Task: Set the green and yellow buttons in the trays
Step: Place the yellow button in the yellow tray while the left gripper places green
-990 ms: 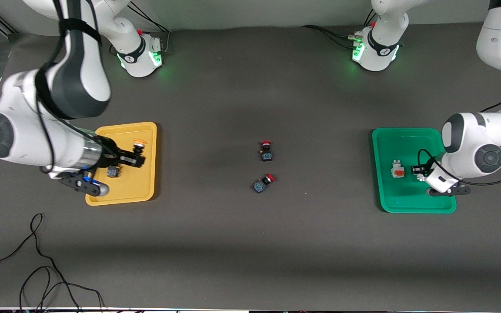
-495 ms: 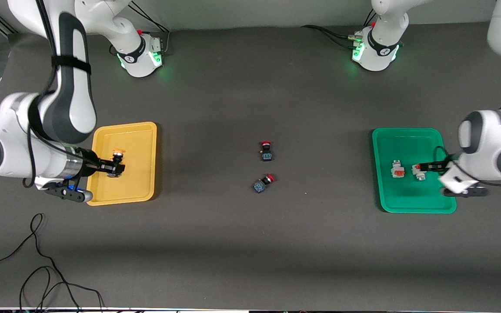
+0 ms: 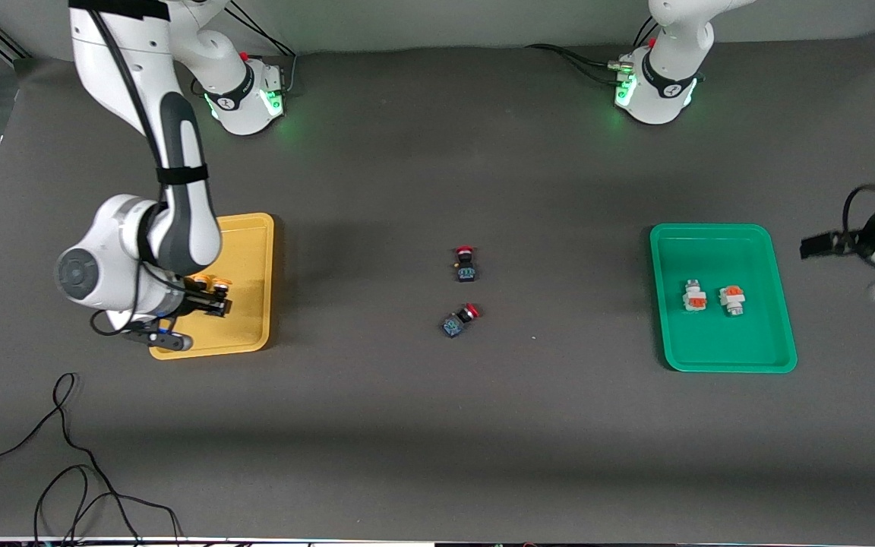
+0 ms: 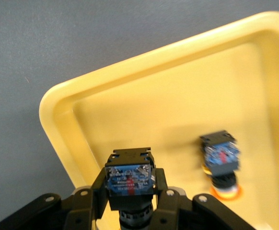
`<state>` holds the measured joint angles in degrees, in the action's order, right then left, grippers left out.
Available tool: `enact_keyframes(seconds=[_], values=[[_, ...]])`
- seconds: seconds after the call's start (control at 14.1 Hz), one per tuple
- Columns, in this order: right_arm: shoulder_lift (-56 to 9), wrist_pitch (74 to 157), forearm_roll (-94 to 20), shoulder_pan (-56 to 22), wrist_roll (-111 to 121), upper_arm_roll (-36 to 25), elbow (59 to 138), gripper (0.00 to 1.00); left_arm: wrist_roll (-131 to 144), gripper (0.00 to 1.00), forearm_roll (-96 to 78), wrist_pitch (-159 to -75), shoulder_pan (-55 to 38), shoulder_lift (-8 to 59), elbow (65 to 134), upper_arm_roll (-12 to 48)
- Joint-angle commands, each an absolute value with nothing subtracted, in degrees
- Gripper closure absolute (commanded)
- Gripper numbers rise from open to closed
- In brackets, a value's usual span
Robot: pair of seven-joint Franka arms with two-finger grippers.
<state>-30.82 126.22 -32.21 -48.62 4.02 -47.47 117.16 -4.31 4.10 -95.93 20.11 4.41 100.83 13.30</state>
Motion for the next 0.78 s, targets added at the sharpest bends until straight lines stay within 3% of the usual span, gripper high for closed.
enact_keyframes(seconds=[0.0,0.14,0.21,0.28,0.42,0.71], values=[[-31.28,132.18,-36.90,-49.39,10.35,-45.80,121.90,1.00,-5.36,0.00,0.37,-93.17,17.77,-0.60,101.26,13.36],[-31.64,132.10,-38.32,-49.39,10.90,-45.70,121.73,1.00,-3.79,0.00,-1.14,-90.98,9.28,-1.75,98.98,8.30],[-31.55,132.01,-38.32,-49.48,10.99,-45.70,121.55,0.24,-3.34,0.00,-1.23,-89.14,4.27,-1.67,97.14,4.78],[-31.12,131.84,-38.32,-49.40,10.99,-45.79,121.20,0.01,-2.73,0.00,-1.23,-88.16,-0.04,-1.67,95.99,1.53],[-30.15,130.44,-38.06,-49.48,10.81,-46.05,119.46,0.00,-1.68,0.00,-1.23,-86.06,-4.56,-1.58,93.88,-1.22],[-29.01,118.07,-35.96,-49.92,10.46,-50.08,110.77,0.00,-1.23,0.00,-1.23,-80.44,-5.27,-1.32,91.50,-1.23]])
